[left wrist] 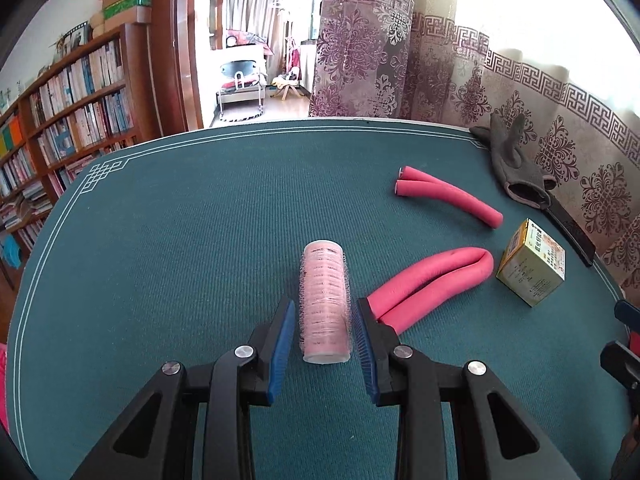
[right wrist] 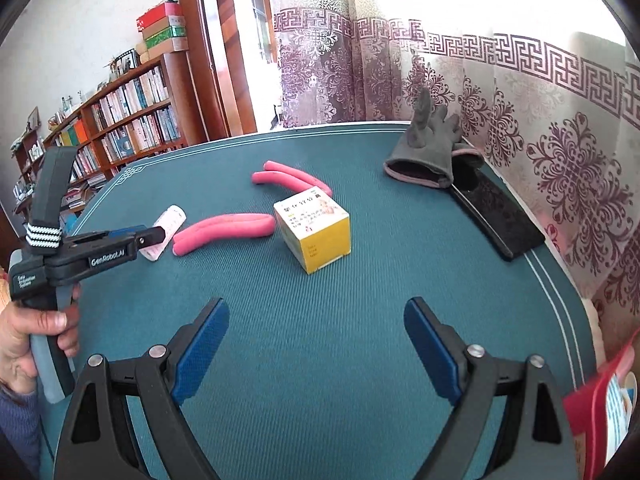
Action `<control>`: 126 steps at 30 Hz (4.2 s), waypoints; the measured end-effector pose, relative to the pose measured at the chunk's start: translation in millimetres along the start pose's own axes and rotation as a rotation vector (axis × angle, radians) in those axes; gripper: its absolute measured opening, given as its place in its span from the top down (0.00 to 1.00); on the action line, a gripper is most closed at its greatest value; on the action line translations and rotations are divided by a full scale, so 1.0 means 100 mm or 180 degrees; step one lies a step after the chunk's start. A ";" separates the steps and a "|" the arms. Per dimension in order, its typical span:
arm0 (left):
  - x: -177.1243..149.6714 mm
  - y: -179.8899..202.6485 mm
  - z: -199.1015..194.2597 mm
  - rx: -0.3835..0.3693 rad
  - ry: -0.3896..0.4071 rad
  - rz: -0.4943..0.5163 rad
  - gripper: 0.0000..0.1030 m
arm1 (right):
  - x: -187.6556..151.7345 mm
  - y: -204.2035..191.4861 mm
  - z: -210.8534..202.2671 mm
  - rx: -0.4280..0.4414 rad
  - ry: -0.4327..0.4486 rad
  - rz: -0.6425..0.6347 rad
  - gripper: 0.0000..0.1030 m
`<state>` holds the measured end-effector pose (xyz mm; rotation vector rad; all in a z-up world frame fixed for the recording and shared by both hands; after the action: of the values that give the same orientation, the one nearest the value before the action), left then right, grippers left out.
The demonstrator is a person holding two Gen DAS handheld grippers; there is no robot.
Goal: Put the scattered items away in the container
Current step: 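Grasp a pink foam curler with the right tool while the left tool holds the roller, then carry the hair roller and pink curler over the red tin, then open the left tool to drop the roller while the right tool releases the curler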
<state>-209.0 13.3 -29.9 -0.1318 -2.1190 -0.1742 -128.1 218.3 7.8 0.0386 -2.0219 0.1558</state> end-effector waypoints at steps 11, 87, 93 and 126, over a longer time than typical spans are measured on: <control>-0.03 -0.10 0.11 0.0025 -0.0055 -0.0136 0.68 | 0.29 0.01 0.60 -0.0004 0.0025 0.0038 0.11; -0.12 1.60 -1.55 -0.0897 0.0309 0.0327 0.70 | -0.12 0.97 -1.96 -0.0659 0.0394 0.0295 0.71; -0.23 1.92 -1.61 -0.1049 0.0262 0.0425 0.70 | -0.41 1.57 -2.29 -0.1086 0.0304 0.0563 0.71; -0.27 4.15 -2.05 -0.2389 0.0177 0.1066 0.59 | -0.80 1.89 -2.83 -0.1465 0.0562 0.0550 0.42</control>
<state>44.0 384.2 83.2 -0.9012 -1.8454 -0.7523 141.4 438.6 40.9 -0.4264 -1.8395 -0.1936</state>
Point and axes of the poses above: each gripper's, at about its wrist camera, not at the fingertips, and z roughly the way its jaws point, y to its right, x to its top, the point moved 8 cm from there along z, roughly the way its jaws point, and after that the axes turned 15 degrees about y, right-handed, at the moved point
